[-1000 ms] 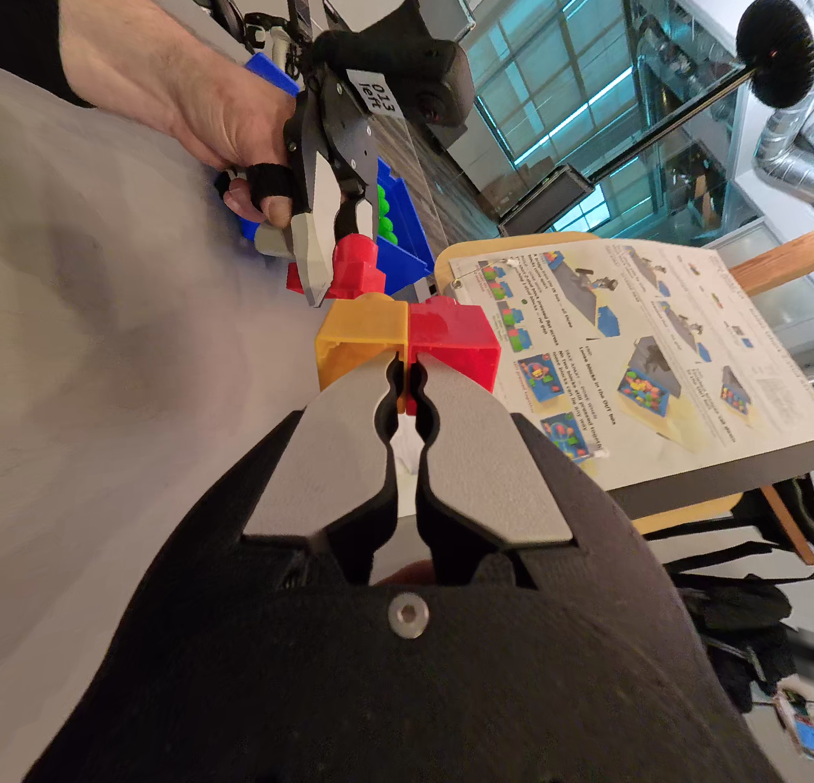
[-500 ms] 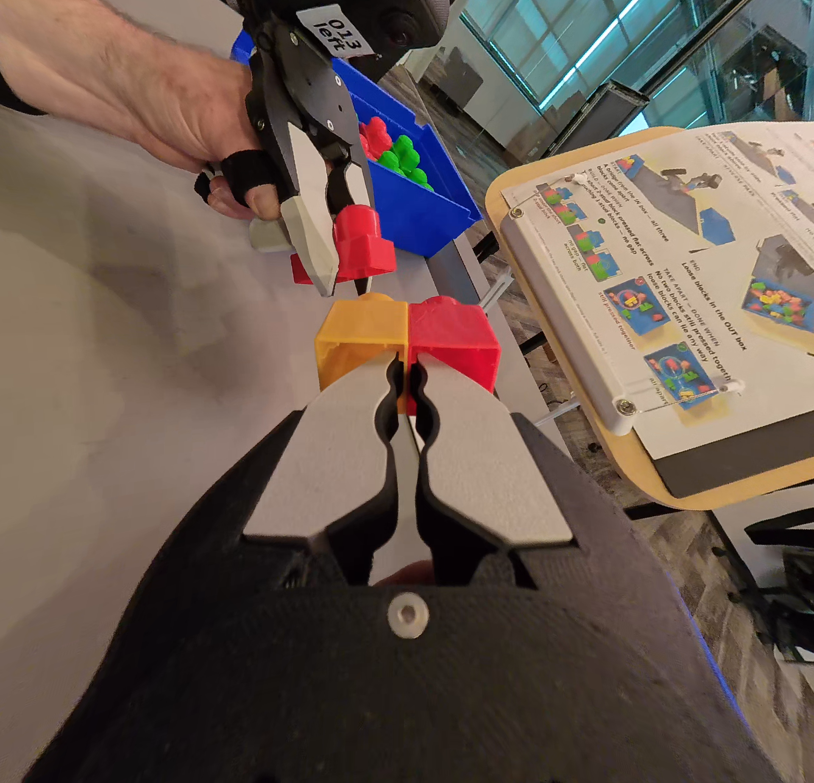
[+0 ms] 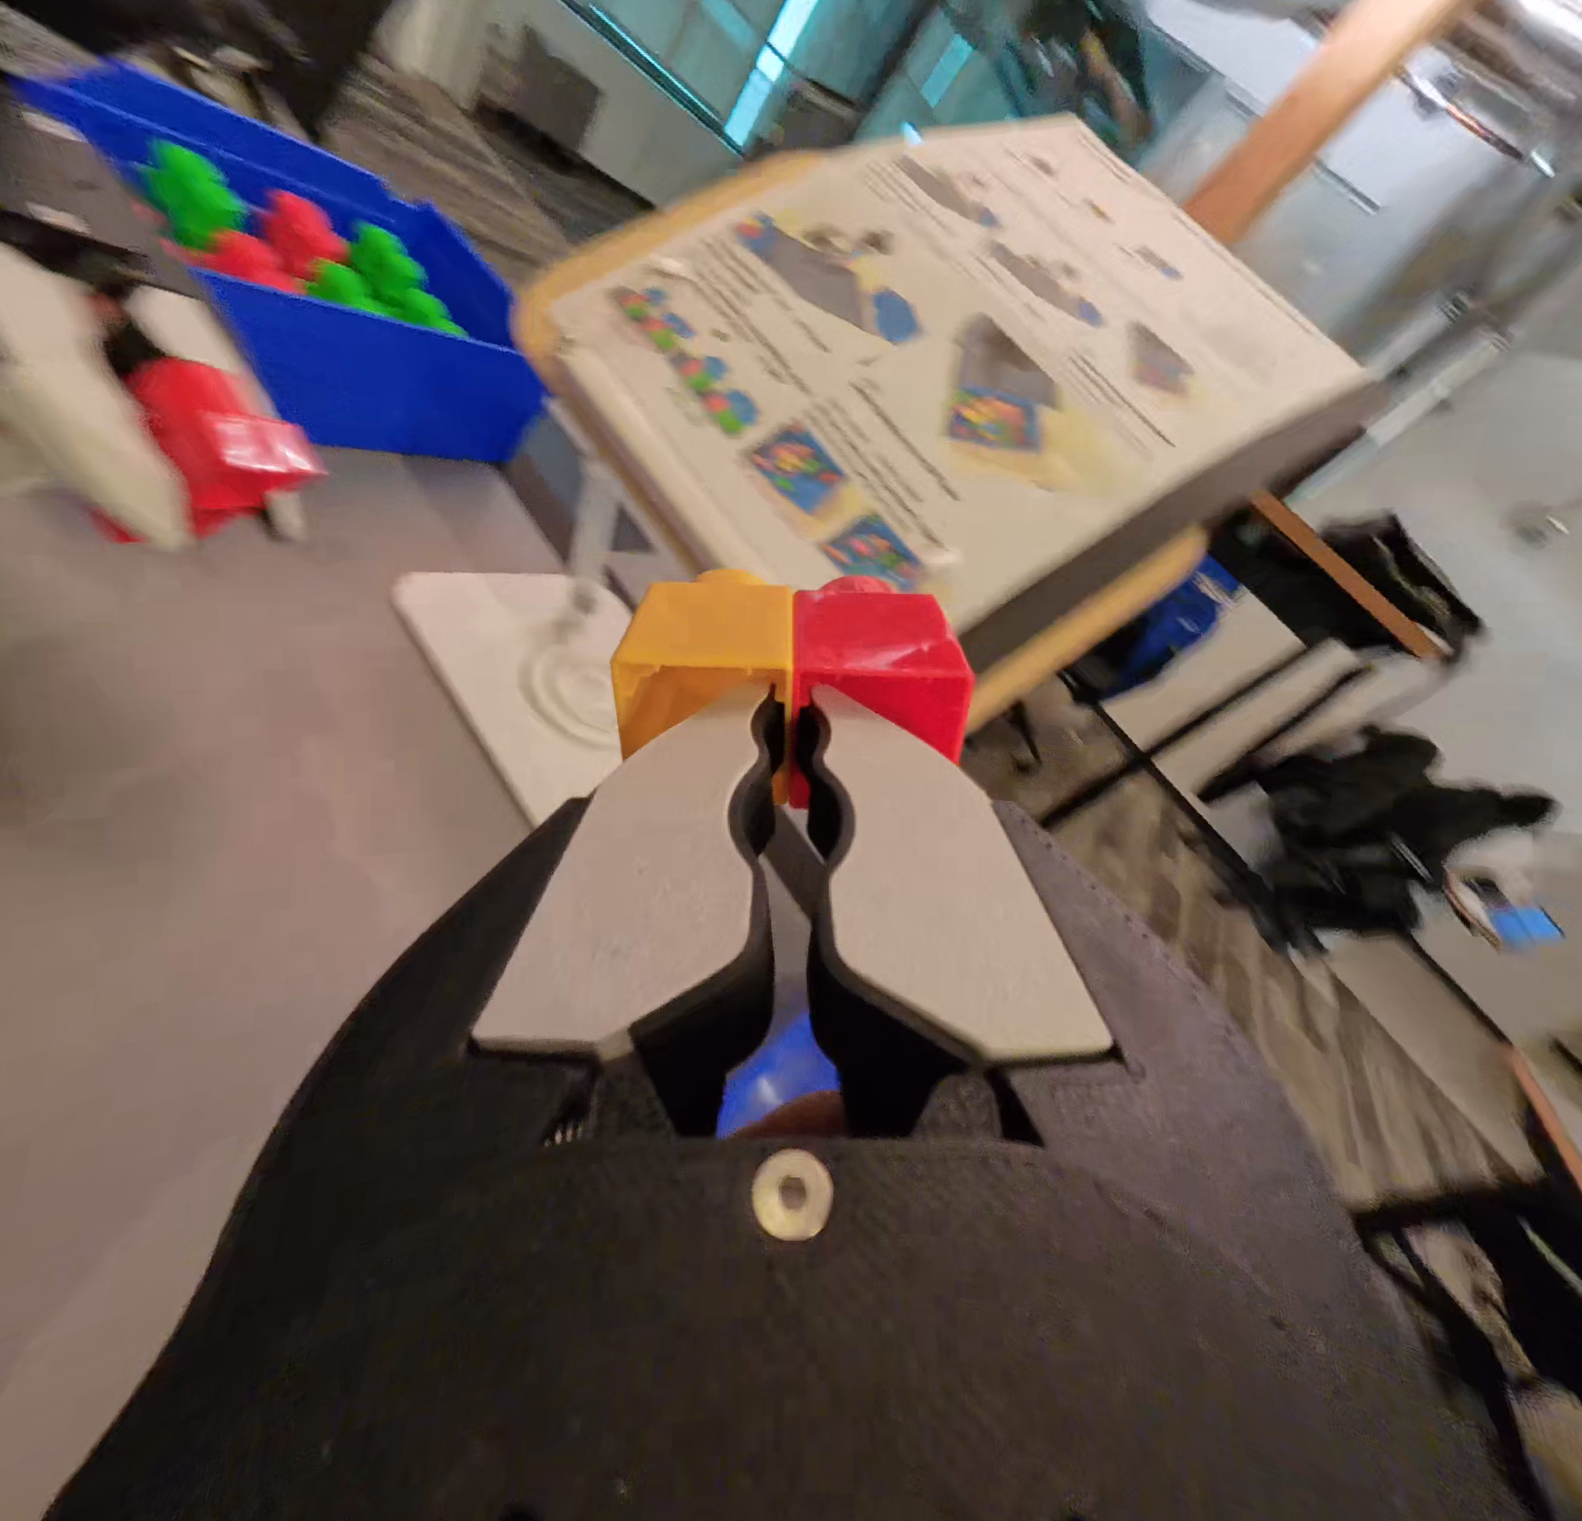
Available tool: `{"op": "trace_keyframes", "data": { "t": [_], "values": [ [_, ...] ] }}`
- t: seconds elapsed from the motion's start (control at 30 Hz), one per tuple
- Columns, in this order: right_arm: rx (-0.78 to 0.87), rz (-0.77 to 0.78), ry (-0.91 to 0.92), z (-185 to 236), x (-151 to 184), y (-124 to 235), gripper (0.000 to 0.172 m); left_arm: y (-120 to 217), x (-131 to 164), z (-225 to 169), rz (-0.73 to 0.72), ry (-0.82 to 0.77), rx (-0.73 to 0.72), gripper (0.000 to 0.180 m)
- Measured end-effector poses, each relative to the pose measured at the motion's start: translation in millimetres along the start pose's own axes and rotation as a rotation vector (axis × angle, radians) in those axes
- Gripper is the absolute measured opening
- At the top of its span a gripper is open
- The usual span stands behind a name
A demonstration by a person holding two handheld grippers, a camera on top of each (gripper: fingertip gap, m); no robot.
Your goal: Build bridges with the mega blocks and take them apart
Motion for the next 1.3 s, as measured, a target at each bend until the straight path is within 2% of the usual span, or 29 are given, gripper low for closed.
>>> {"op": "trace_keyframes", "data": {
  "t": [0.07, 0.17, 0.3, 0.5, 1.03, 1.07, 1.13, 1.17, 1.23, 1.3],
  "values": [
    [0.105, 0.084, -0.012, -32.2, 13.4, -1.5, 0.003, -0.2, 0.2, 0.5, -0.004, 0.006, 0.005, 0.036],
    [0.187, 0.19, -0.139, -72.8, 41.9, -6.5, 0.003, 0.0, 0.8, 1.4, -0.001, 0.007, 0.001, 0.036],
    [0.251, 0.312, -0.215, -98.5, 82.3, -16.1, 0.003, -0.7, 1.0, 1.8, -0.001, 0.009, 0.003, 0.036],
    [0.193, 0.465, -0.329, -98.8, 127.9, -38.2, 0.003, -4.6, 2.4, 2.3, 0.006, 0.012, 0.009, 0.036],
    [0.019, 0.849, -0.366, -73.5, 203.6, -79.3, 0.003, -4.4, 3.1, 3.2, 0.005, 0.023, 0.021, 0.036],
    [-0.002, 0.888, -0.366, -71.2, 208.0, -81.1, 0.007, -3.9, 2.8, 3.1, 0.003, 0.023, 0.021, 0.036],
    [-0.022, 0.971, -0.39, -69.0, 215.0, -83.8, 0.046, -3.3, 2.4, 2.9, 0.003, 0.022, 0.021, 0.036],
    [-0.031, 0.986, -0.415, -68.7, 215.9, -83.6, 0.052, -3.0, 2.2, 2.8, 0.003, 0.021, 0.02, 0.036],
    [-0.019, 0.987, -0.412, -71.1, 211.6, -78.6, 0.051, -2.1, 1.8, 2.5, 0.001, 0.02, 0.02, 0.036],
    [0.026, 0.964, -0.392, -77.4, 201.4, -70.8, 0.058, -1.2, 1.1, 2.2, -0.001, 0.018, 0.021, 0.036]
  ]
}}
Point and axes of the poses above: each gripper's, where its closed fingertips meet, y back along the fingers, x out of its underside, z = x × y across the jaws, the point moved 9 cm from there along y, back along the fingers, and after that the axes turned 8 degrees about x, right-handed, at the moved point
